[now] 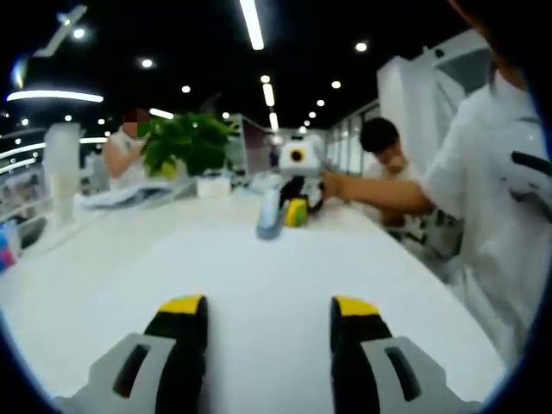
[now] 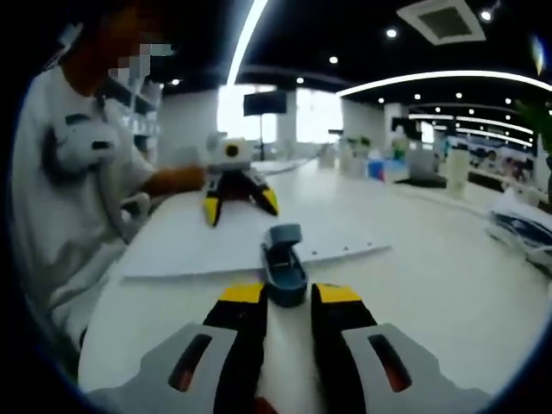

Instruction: Pick up the paper insert the paper into the punch align the paper edges press the punch to punch holes

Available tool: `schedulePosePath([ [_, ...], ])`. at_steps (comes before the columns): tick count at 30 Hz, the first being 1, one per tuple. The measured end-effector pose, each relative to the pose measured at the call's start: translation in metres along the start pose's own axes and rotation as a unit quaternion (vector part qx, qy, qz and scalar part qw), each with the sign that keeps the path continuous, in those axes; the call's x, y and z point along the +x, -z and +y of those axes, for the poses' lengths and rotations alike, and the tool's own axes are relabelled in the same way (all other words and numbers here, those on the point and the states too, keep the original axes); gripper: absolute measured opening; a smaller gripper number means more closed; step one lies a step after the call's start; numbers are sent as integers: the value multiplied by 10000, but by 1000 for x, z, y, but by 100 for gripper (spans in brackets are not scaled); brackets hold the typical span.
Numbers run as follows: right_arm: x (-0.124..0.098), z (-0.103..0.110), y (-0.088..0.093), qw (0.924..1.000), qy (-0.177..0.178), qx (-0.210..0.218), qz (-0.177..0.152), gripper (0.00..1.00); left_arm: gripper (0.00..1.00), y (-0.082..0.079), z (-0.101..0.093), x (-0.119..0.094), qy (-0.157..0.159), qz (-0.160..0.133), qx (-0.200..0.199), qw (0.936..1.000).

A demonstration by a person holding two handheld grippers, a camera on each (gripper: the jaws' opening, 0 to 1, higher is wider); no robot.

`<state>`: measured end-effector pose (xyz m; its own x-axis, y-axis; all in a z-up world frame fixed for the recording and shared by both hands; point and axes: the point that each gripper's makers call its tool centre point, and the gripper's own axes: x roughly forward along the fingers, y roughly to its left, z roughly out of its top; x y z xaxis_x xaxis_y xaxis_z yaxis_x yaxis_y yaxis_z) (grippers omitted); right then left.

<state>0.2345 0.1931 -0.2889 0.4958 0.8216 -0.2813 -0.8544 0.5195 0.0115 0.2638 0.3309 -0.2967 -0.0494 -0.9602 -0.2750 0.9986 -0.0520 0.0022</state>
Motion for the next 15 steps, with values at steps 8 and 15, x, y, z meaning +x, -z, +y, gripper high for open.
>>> schedulePosePath([
  [8, -16, 3, -11, 9972, 587, 278, -376, 27, 59, 0, -4, -1, 66, 20, 76, 9999],
  [15, -27, -8, -37, 9794, 1594, 337, -1194, 27, 59, -1, -1, -1, 27, 22, 78, 10000],
])
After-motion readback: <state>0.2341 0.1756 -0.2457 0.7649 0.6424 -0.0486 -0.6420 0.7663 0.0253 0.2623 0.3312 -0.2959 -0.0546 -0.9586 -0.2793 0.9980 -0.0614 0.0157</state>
